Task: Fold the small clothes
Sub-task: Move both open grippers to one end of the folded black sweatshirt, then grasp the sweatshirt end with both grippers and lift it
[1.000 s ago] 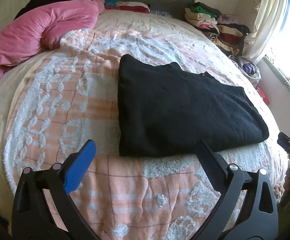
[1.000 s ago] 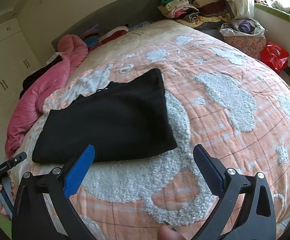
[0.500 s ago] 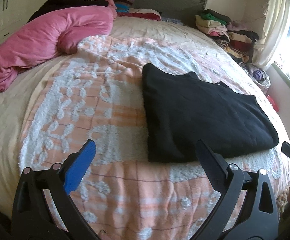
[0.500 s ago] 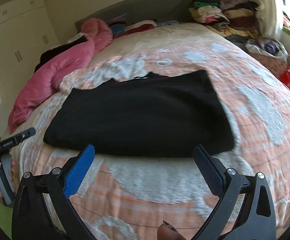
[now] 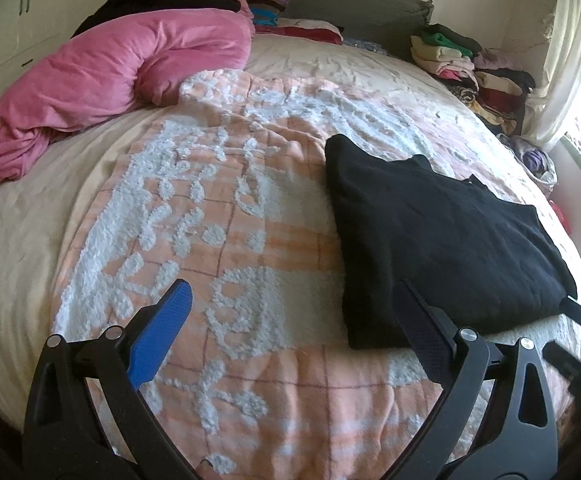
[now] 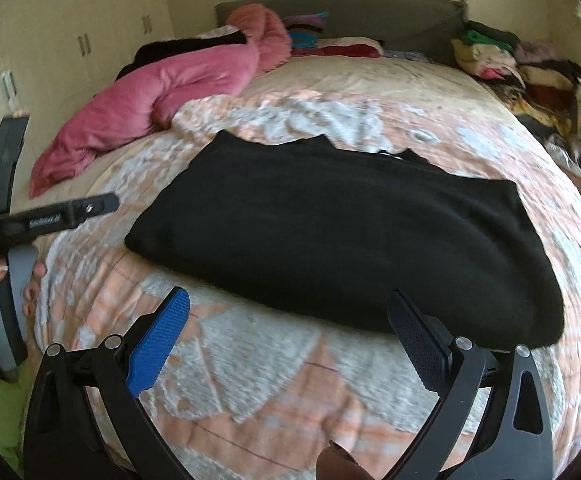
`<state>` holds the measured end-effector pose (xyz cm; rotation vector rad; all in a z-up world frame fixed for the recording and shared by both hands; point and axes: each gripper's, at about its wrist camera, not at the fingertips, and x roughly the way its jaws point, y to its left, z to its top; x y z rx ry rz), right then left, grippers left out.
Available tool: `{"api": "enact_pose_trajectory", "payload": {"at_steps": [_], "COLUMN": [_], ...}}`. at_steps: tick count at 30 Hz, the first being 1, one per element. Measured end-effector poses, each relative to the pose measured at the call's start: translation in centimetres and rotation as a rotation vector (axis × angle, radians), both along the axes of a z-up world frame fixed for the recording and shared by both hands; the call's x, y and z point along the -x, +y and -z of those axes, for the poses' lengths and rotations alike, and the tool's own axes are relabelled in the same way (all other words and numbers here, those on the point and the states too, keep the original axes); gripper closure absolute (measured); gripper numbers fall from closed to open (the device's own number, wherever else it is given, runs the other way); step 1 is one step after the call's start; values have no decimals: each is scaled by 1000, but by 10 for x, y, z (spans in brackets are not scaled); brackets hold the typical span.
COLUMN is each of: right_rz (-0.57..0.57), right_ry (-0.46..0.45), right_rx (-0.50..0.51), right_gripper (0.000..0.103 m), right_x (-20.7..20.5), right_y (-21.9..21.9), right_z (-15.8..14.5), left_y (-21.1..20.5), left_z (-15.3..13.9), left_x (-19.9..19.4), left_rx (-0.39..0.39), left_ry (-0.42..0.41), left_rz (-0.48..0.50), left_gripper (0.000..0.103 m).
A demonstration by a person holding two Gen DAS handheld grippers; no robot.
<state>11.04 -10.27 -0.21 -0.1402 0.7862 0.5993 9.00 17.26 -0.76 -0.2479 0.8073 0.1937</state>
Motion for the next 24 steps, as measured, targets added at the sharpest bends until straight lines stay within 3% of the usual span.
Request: {"api": "enact_pose_trajectory", "payload": {"at_steps": [11,24], "right_rz": [-112,-166], "right_ry": [-54,-241], "right_rx": [118,362], "right_gripper": [4,4], "right_x": [5,-2], "right_y": [62,129], "right_z": [17,56], "left_y": [6,8], "left_z": [3,11], "left_x": [-28,-65], "left_rx": [-17,-55], "left_ry": [18,64], "left_rz": [14,22], "left_gripper": [10,10]}}
